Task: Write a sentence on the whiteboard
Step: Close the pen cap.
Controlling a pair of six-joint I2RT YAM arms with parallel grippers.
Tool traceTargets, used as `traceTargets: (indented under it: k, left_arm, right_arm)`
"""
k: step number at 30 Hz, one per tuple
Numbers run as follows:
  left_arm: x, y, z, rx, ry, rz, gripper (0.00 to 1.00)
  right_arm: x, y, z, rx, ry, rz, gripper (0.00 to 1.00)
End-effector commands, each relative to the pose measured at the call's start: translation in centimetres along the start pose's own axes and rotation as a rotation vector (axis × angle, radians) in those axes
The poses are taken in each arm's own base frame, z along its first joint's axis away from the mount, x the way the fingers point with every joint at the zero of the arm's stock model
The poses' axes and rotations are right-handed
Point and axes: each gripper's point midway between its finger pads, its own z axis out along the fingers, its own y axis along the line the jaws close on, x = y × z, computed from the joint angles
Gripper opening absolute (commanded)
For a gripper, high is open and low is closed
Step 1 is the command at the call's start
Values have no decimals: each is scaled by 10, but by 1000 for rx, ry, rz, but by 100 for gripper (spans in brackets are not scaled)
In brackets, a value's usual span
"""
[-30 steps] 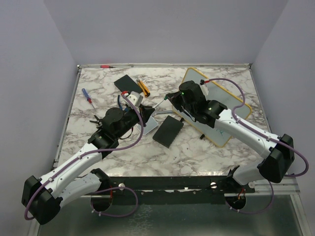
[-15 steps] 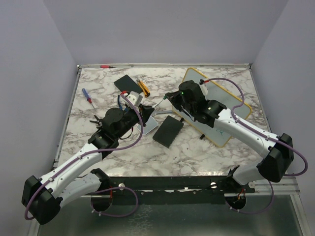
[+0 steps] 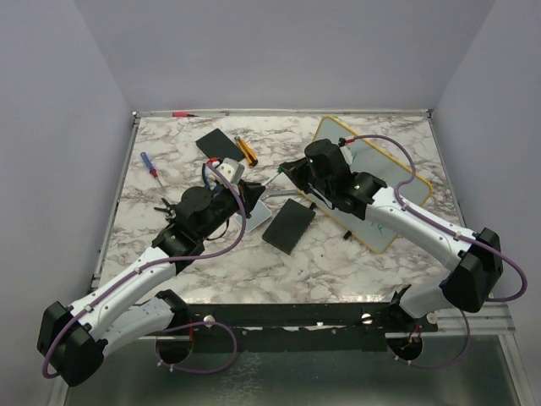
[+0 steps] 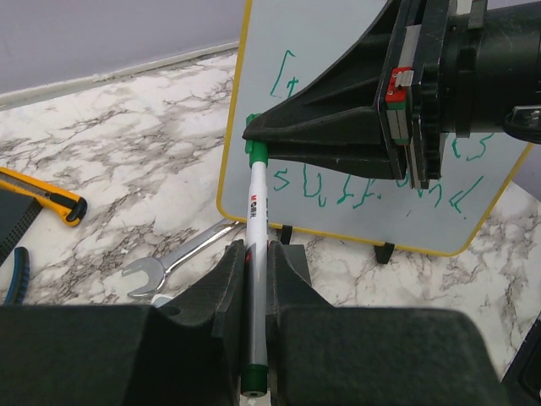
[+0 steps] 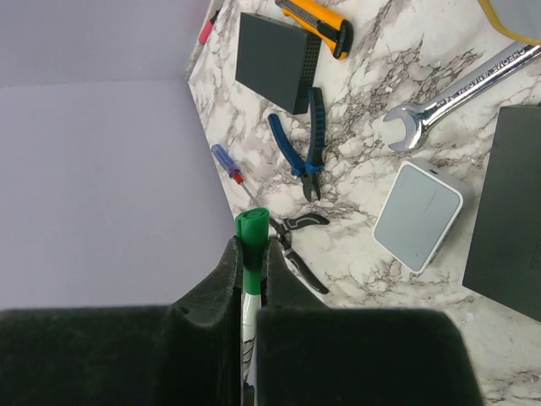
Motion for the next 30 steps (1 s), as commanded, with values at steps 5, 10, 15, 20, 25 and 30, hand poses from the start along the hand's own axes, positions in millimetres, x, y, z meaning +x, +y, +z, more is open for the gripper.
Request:
traceTargets:
  k: [5, 10, 15, 20, 25, 30]
  left_arm:
    - [-8, 1, -1, -8, -45, -2, 0]
    - [-1, 3, 0, -15, -43, 19, 0]
    - [5, 6, 2, -43, -39, 49, 0]
    - [9, 4, 5, -79, -40, 91, 0]
    - [14, -6, 14, -86, -37, 112, 0]
    - [16, -10, 23, -91, -34, 113, 0]
  right_arm:
    - [7, 14, -3, -37, 35, 9, 0]
    - [9, 24, -10, -68, 60, 33, 0]
    - [11, 26, -14, -81, 78, 55, 0]
    - [14, 25, -17, -101, 94, 93, 0]
    - [13, 25, -20, -107, 83, 112, 0]
    - [14, 24, -23, -125, 90, 112, 0]
